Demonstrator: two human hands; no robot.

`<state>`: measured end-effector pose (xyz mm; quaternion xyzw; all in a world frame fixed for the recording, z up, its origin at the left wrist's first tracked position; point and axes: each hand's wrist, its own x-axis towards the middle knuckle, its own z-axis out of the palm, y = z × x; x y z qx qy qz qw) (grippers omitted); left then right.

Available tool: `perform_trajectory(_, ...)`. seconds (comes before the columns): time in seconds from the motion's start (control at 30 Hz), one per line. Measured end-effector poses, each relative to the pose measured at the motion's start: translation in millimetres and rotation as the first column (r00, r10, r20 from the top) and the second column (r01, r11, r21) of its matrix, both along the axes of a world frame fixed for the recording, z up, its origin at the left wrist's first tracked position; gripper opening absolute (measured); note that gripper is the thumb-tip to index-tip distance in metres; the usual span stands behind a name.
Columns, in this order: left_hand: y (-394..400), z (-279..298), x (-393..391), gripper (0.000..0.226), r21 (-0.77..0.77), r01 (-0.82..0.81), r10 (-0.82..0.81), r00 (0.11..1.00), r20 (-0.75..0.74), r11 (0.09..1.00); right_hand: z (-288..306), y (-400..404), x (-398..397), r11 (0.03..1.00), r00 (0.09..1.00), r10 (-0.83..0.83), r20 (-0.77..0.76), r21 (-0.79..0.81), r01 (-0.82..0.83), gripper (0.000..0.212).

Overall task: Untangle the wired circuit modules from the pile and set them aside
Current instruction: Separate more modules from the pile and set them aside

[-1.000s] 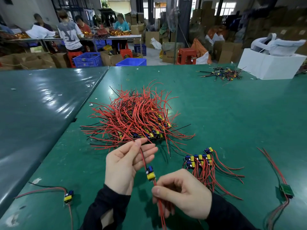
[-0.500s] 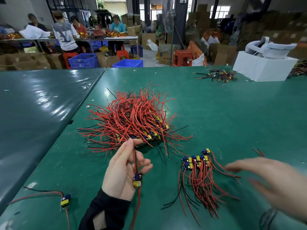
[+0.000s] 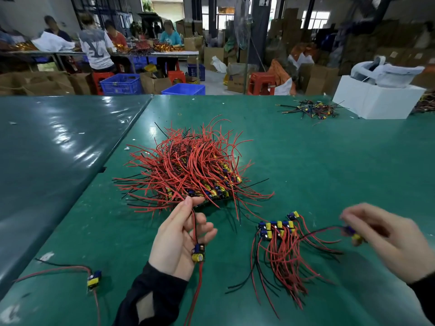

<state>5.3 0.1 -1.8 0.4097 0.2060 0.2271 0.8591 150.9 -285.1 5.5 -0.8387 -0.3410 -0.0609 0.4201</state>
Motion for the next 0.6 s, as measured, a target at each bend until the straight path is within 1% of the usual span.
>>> perform_trajectory(0.03,-1,-1,1,0.023,-0.002,0.006,-0.006,1.0,-0.004,1.0,7,14,-1,0.99,0.993,0.015,-0.114,0.139,0.001,0.017)
perform_trajectory(0.07,-1,-2,1,0.023,-0.007,0.012,-0.012,1.0,-0.008,1.0,15,27,-1,0.975,0.972,0.045,-0.232,0.223,0.008,0.016)
perform_trajectory(0.1,-2,-3,1,0.023,-0.013,0.017,-0.017,1.0,-0.013,1.0,23,39,-1,0.963,0.942,0.074,-0.326,0.268,0.018,0.017)
perform_trajectory(0.13,-2,-4,2,0.023,-0.019,0.021,-0.022,1.0,-0.021,1.0,31,50,-3,0.951,0.918,0.094,-0.385,0.306,0.031,0.017)
perform_trajectory(0.2,-2,-6,2,0.022,-0.031,0.028,-0.03,0.999,-0.037,0.999,45,63,-4,0.921,0.898,0.107,-0.426,0.383,0.072,0.021)
perform_trajectory(0.3,-1,-7,2,0.025,-0.034,0.05,-0.052,0.997,-0.048,0.998,67,67,-5,0.822,0.891,0.102,-0.443,0.541,0.175,0.026)
perform_trajectory(0.33,-1,-7,2,0.026,-0.031,0.067,-0.069,0.996,-0.052,0.997,72,68,-6,0.799,0.874,0.113,-0.472,0.566,0.202,0.025)
perform_trajectory(0.4,-4,-7,1,0.025,-0.016,0.131,-0.132,0.99,-0.056,0.991,72,76,-10,0.794,0.801,0.163,-0.576,0.559,0.241,0.026)
perform_trajectory(0.5,-13,-5,0,0.023,0.039,0.244,-0.241,0.969,-0.06,0.969,48,103,-31,0.844,0.617,0.269,-0.739,0.49,0.219,0.022)
perform_trajectory(0.53,-16,-5,0,0.027,0.054,0.261,-0.257,0.964,-0.059,0.964,38,114,-41,0.862,0.561,0.294,-0.774,0.468,0.193,0.022)
perform_trajectory(0.6,-22,-4,1,0.032,0.071,0.238,-0.234,0.971,-0.057,0.969,19,130,-57,0.888,0.468,0.32,-0.824,0.434,0.155,0.023)
